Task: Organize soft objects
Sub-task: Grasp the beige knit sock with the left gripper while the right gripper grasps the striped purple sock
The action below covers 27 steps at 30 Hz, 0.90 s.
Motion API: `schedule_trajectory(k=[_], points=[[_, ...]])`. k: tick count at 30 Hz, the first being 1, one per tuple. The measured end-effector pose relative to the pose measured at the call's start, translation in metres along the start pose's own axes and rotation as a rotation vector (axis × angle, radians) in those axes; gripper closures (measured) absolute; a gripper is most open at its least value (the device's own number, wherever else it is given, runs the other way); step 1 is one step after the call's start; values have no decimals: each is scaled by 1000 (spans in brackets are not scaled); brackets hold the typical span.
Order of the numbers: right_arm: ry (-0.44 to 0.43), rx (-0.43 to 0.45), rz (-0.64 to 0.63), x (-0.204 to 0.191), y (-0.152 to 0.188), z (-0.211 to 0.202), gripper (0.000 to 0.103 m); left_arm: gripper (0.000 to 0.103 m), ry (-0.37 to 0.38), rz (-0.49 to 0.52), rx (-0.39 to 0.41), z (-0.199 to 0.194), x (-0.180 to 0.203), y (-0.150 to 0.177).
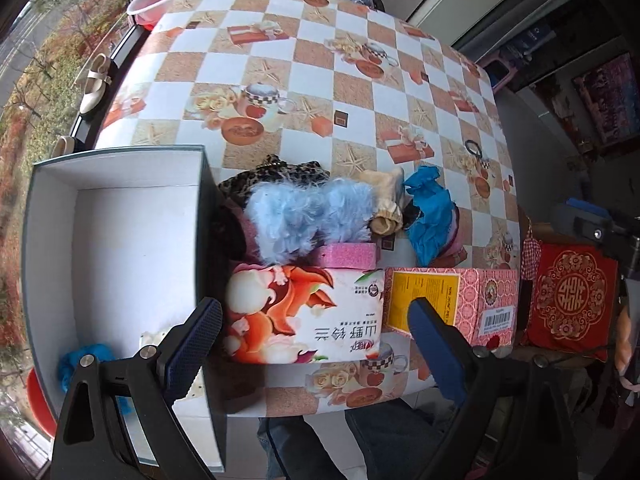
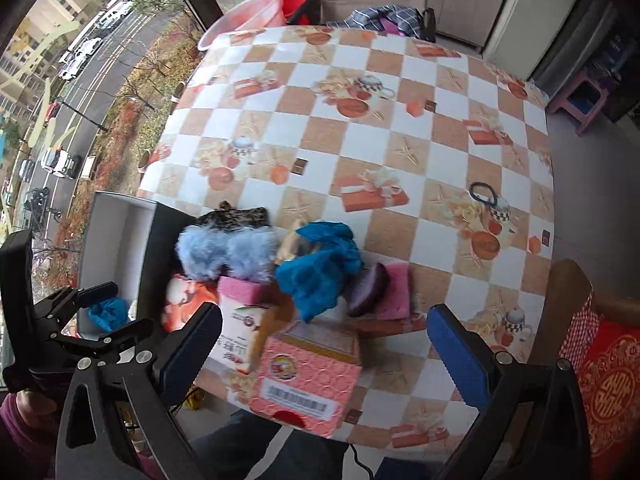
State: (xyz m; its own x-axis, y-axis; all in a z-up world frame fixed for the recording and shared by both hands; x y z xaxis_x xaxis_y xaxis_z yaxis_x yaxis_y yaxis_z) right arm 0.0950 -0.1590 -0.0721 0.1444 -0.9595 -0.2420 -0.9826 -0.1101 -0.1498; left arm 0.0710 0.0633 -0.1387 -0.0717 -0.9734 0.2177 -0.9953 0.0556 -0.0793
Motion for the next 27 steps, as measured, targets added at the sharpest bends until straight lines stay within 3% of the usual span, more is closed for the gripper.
schedule_trajectory(k=[5,12,14,16,19,23,27], points=[[-44,-121,-10,41,-12,55,0,7,-26,-4,-127,54,16,-33],[-155,-353,-277,16,-27,146,0,8,-56,-40,-302,116,20,-65],[-119,-402,-356,9,-24,170,0,8,-57,-56,-343,131,20,-71],[-28,-395,-414,9,-23,183,0,8,-52,-61,-354,141,22,-80],[35,-301,-327,34,-42,180,0,8,-45,-82,-289,145,28,-108],[151,-133,-75,101,-81,150,0,8,-50,-136,-93,114,32,-156],[123,-19,116,160,-86,110,0,8,-94,-82,30,69,40,-176]])
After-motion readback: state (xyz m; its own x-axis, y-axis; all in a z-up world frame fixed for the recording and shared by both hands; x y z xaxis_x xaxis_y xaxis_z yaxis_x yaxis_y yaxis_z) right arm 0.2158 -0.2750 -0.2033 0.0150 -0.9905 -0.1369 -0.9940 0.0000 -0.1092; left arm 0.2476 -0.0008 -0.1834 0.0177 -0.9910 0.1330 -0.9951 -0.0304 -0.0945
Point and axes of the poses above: each gripper's, at about its wrist camera, not at the fingertips, and z roughly the way its jaws point, x to its right, y to its underside, the point moved 1 cm from there along z, roughly the way its jaws point, and after that the axes turned 3 degrees about -y, right-handed, at the moved point
